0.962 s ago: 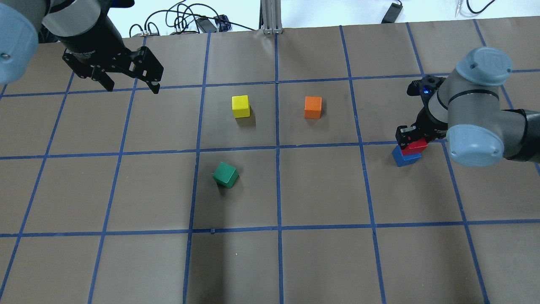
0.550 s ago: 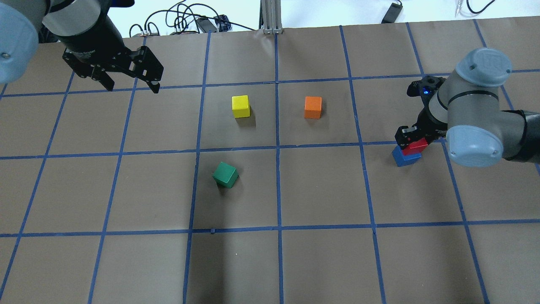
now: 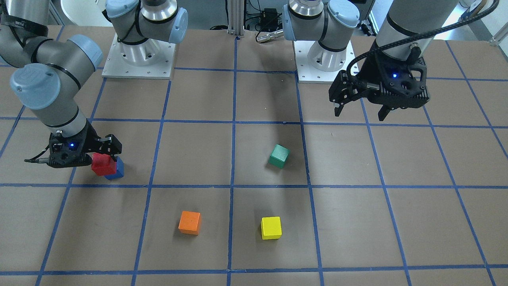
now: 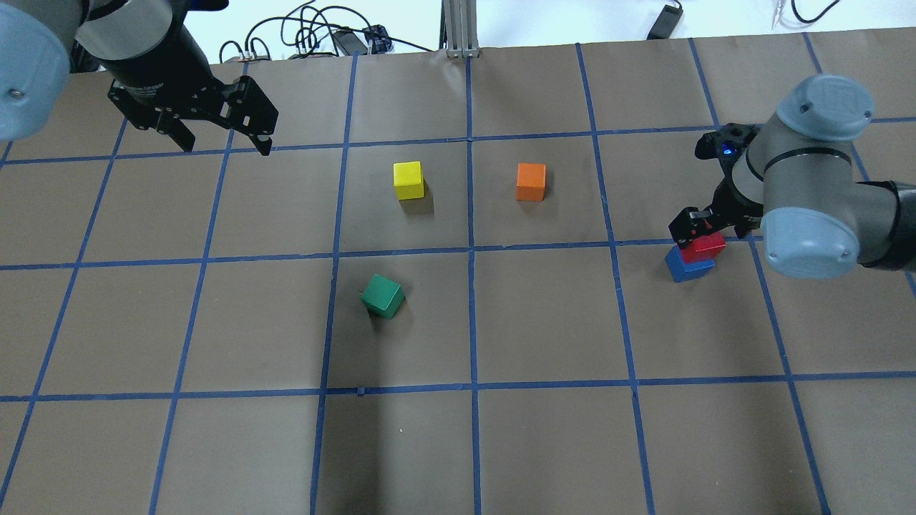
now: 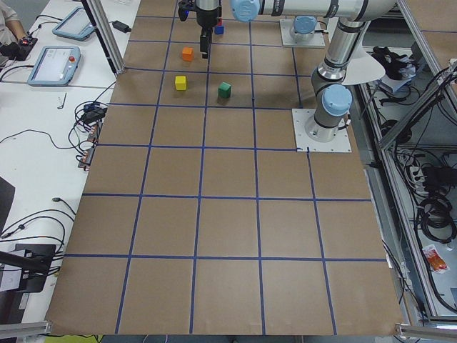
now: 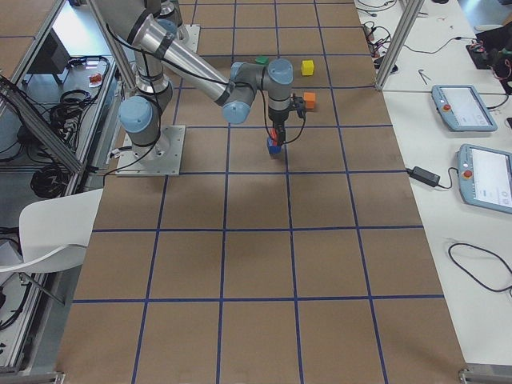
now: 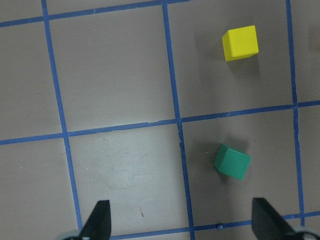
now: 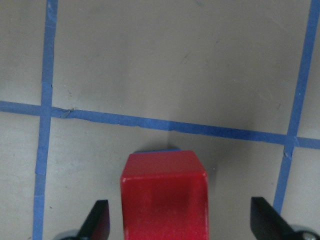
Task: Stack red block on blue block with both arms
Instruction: 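Open the right gripper and raise it away from the stack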
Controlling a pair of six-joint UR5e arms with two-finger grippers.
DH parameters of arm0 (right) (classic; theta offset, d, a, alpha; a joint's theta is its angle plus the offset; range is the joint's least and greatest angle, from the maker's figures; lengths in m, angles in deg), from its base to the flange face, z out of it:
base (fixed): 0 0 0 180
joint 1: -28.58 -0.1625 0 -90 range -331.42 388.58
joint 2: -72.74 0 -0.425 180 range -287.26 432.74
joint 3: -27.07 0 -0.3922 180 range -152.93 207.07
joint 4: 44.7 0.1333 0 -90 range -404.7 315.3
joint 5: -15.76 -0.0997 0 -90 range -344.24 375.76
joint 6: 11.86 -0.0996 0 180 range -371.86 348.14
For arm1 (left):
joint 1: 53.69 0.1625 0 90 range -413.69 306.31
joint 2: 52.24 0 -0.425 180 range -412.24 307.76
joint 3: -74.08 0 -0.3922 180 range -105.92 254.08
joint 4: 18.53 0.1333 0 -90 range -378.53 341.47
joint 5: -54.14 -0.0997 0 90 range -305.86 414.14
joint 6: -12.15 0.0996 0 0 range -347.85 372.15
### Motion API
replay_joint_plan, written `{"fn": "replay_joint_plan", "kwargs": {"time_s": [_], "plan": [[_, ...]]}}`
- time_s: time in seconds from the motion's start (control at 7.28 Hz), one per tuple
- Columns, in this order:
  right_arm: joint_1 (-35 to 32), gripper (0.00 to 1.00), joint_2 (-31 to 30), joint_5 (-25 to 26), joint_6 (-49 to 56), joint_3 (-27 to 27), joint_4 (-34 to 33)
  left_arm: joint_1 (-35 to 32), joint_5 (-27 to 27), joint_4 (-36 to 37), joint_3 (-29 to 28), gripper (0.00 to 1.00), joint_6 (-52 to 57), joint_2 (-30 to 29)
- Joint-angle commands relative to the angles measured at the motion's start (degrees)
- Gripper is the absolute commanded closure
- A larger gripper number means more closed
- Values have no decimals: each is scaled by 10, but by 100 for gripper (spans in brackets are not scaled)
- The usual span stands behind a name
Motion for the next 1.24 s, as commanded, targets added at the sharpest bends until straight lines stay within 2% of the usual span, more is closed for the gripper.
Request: {"fn": "replay_joint_plan", "kwargs": {"time_s": [0.0,0.27,0.41,0.55,0.82,1.1], "plan": [[0,0,-49,2,-15,55,122,1,1,0,-1,0,-1,-1],[-3,0,-103,-2,-55,158,331,1,0,0,-2,0,-3,-2],[-5,0,-123,-9,-74,212,414,1,0,3,-1,0,0,-2],[-12,0,-118,-16,-103,238,449,1,0,4,-1,0,0,-2],[-55,0,-110,-47,-178,236,433,1,-3,3,-1,0,-2,-1],[-130,0,-84,-39,-223,235,418,1,-2,4,-2,0,1,-2]]}}
